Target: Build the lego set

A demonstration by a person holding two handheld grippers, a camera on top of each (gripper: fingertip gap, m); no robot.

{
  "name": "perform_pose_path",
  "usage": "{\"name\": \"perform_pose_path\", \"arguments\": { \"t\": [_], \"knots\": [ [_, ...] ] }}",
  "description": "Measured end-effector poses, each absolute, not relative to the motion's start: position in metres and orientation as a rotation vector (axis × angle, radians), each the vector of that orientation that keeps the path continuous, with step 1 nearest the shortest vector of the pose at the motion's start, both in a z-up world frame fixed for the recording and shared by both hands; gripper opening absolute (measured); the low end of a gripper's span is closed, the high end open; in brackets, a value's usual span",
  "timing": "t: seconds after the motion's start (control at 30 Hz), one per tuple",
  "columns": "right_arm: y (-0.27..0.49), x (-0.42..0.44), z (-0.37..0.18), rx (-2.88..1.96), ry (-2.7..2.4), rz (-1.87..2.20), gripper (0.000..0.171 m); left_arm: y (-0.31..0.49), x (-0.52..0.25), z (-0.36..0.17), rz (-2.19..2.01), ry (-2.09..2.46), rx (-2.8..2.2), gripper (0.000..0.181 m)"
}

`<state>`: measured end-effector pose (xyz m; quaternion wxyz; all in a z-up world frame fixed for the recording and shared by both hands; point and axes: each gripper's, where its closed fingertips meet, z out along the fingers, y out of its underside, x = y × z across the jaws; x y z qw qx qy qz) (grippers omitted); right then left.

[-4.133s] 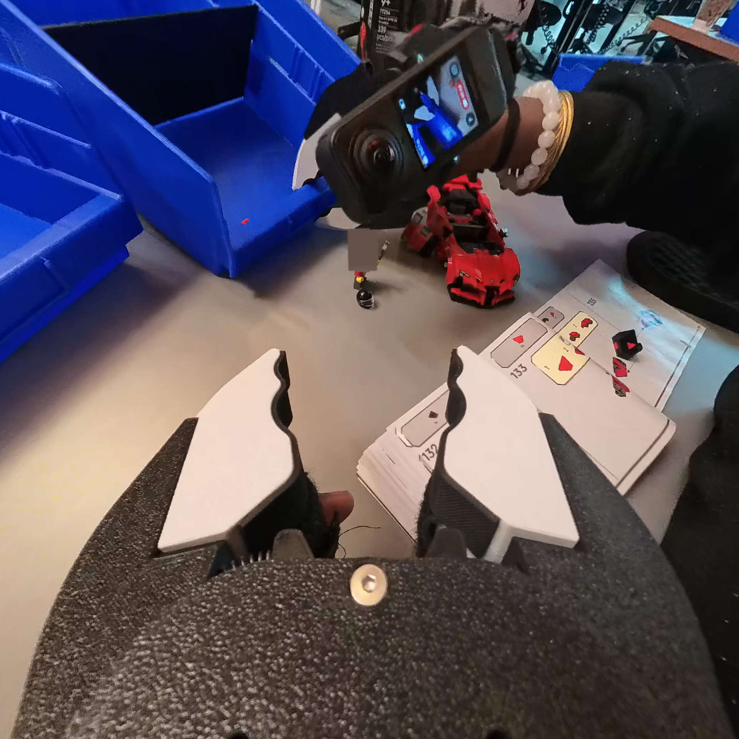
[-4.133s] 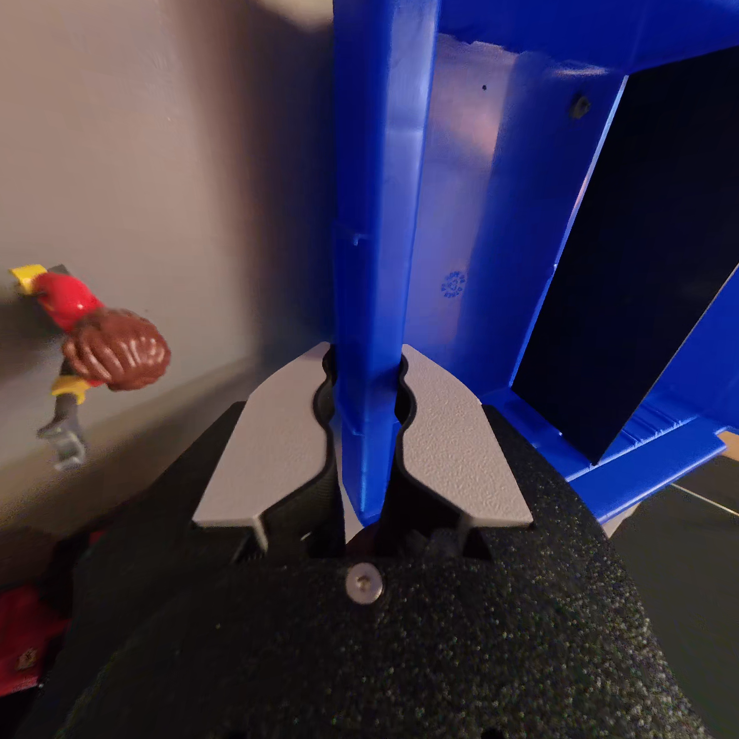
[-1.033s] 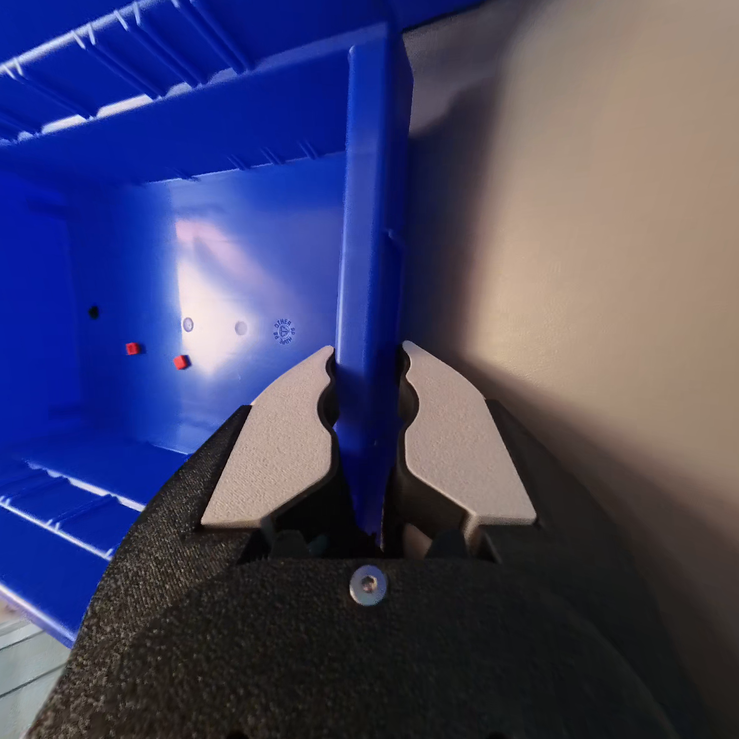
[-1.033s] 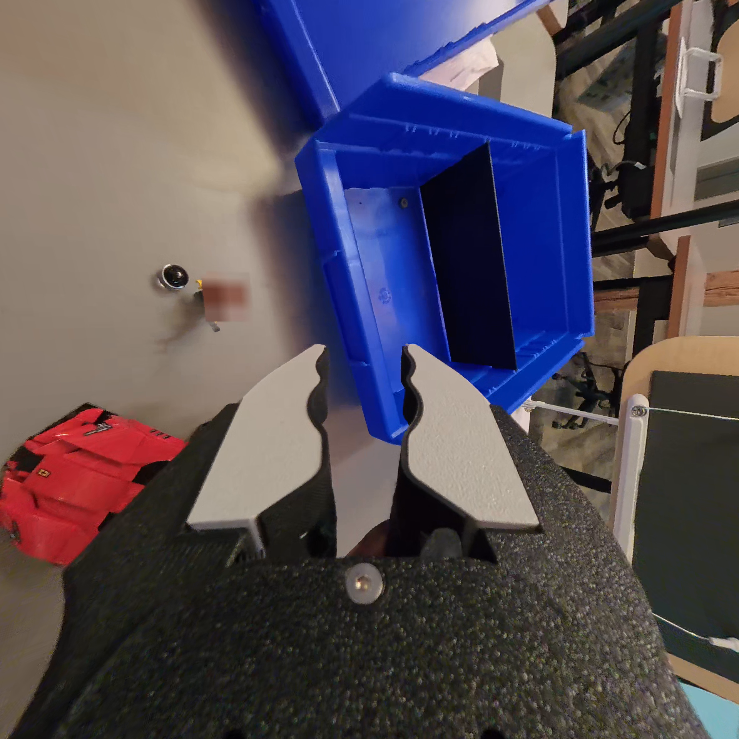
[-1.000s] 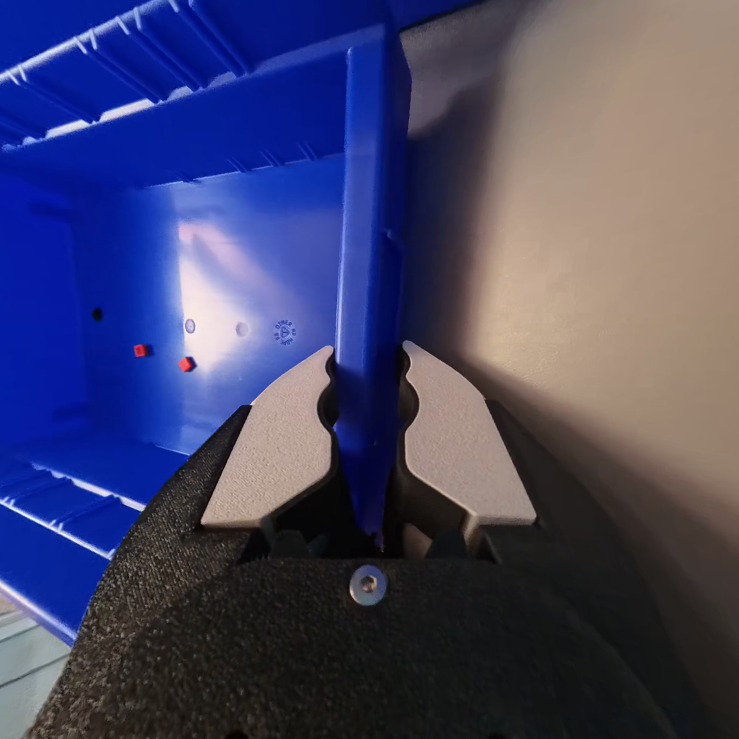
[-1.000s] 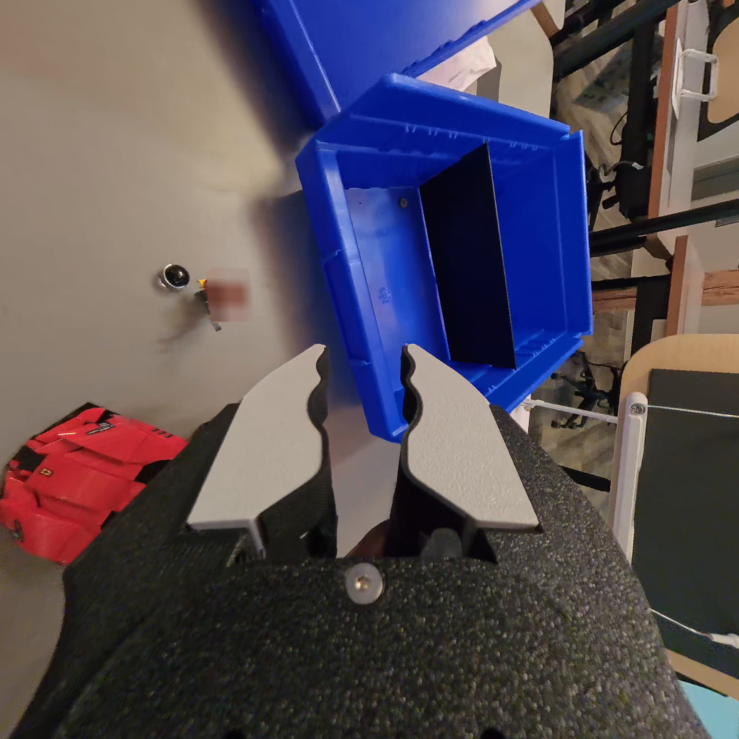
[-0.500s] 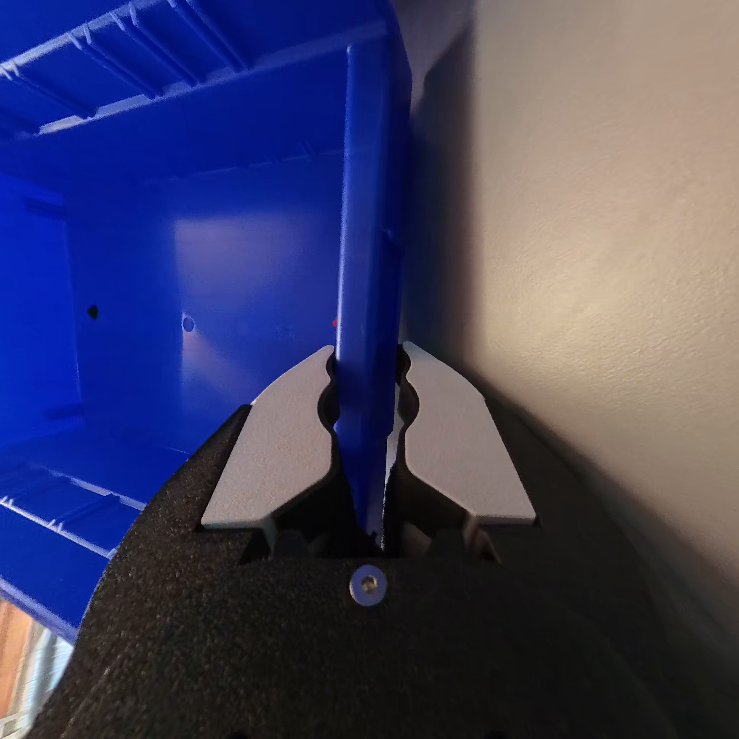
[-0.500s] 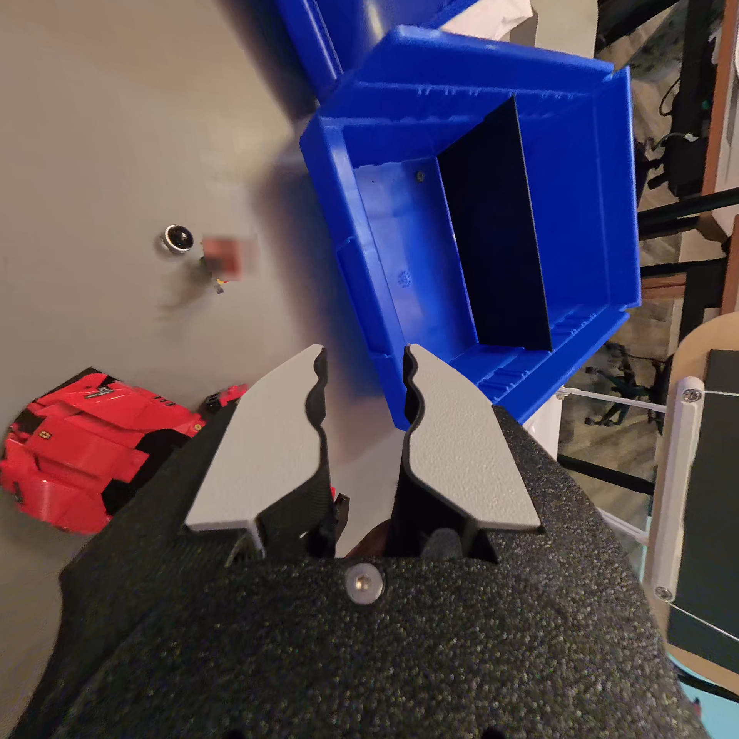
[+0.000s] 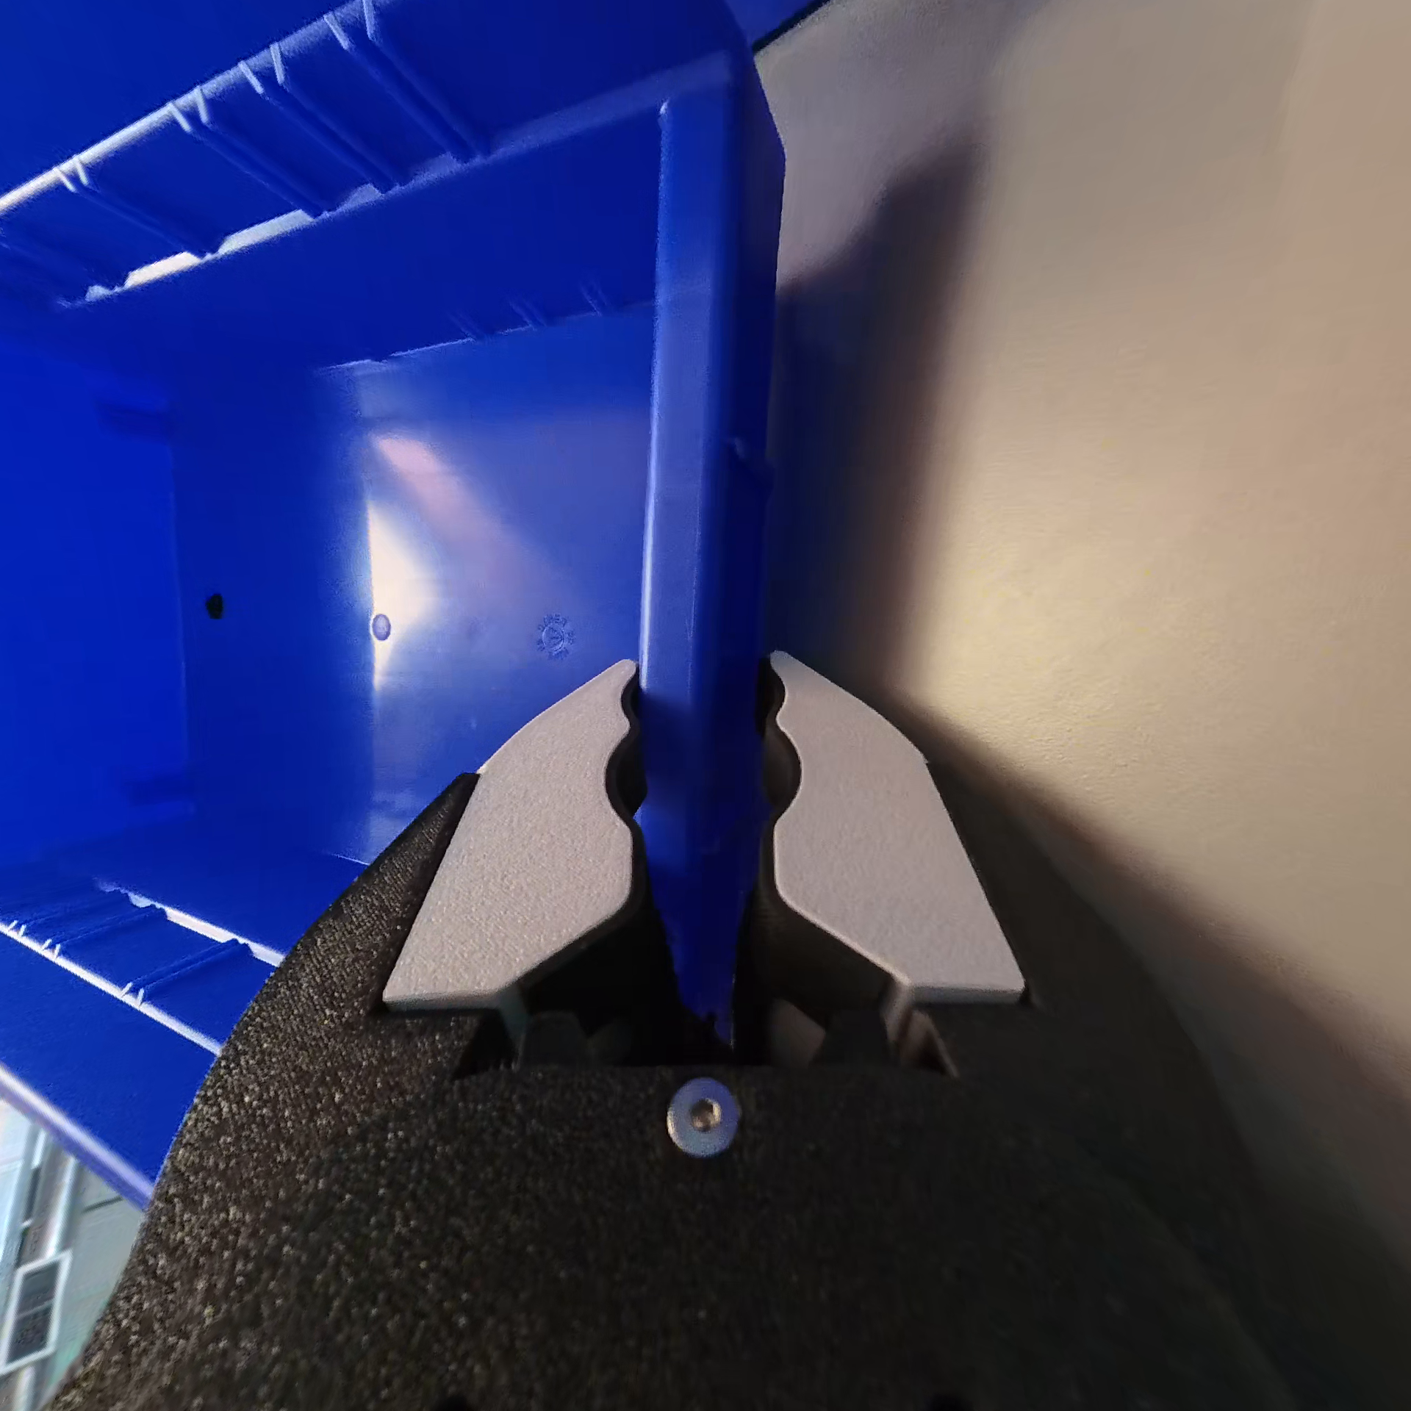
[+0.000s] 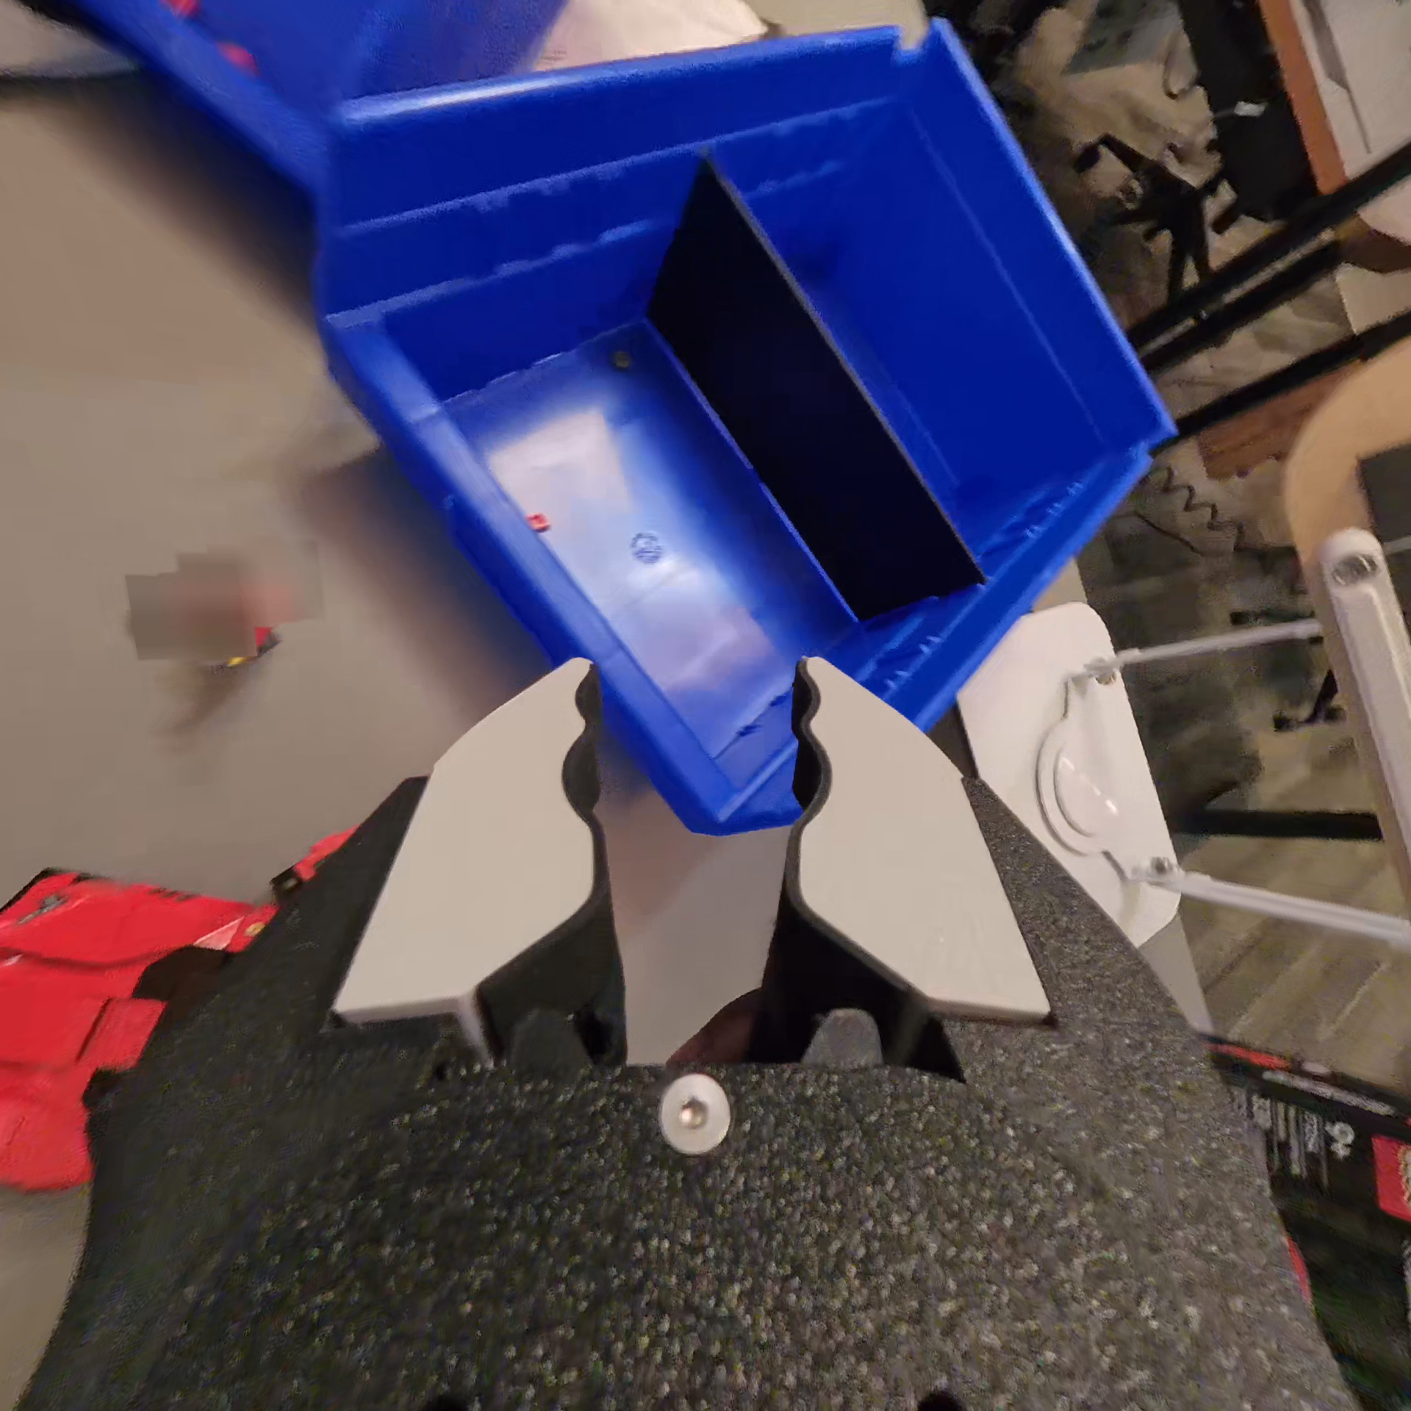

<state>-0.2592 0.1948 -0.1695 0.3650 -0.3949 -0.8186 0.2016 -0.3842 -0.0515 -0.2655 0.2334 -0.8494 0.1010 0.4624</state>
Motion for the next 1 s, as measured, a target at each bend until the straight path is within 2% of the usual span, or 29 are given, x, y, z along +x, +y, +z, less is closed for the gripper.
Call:
{"name": "perform_pose_path", "arguments": {
  "t": [0.17, 0.33, 0.47, 0.53, 0.6, 0.63, 1.0],
  "knots": [
    [0.244, -0.274, -0.162, -1.215, -1.942, 0.504, 0.056, -0.051, -0.385, -0.267, 1.192, 0.312, -2.357, 0.028],
    [0.261, -0.282, -0.198, -1.456, -2.026, 0.562, 0.065, -0.051, -0.384, -0.264, 1.324, 0.334, -2.298, 0.028],
    [0.262, -0.297, -0.224, -1.585, -2.136, 0.591, 0.053, -0.05, -0.382, -0.262, 1.407, 0.398, -2.28, 0.028],
    [0.256, -0.297, -0.233, -1.692, -2.218, 0.607, 0.037, -0.05, -0.382, -0.262, 1.426, 0.419, -2.277, 0.028],
    [0.275, -0.299, -0.236, -1.63, -2.197, 0.398, 0.015, -0.05, -0.382, -0.262, 1.428, 0.418, -2.274, 0.028],
    [0.28, -0.299, -0.238, -1.552, -2.196, 0.318, 0.015, -0.05, -0.382, -0.262, 1.421, 0.408, -2.275, 0.028],
    [0.271, -0.3, -0.229, -1.311, -1.928, 0.44, 0.016, -0.053, -0.385, -0.264, 1.311, 0.273, -2.304, 0.029]
  ]
}}
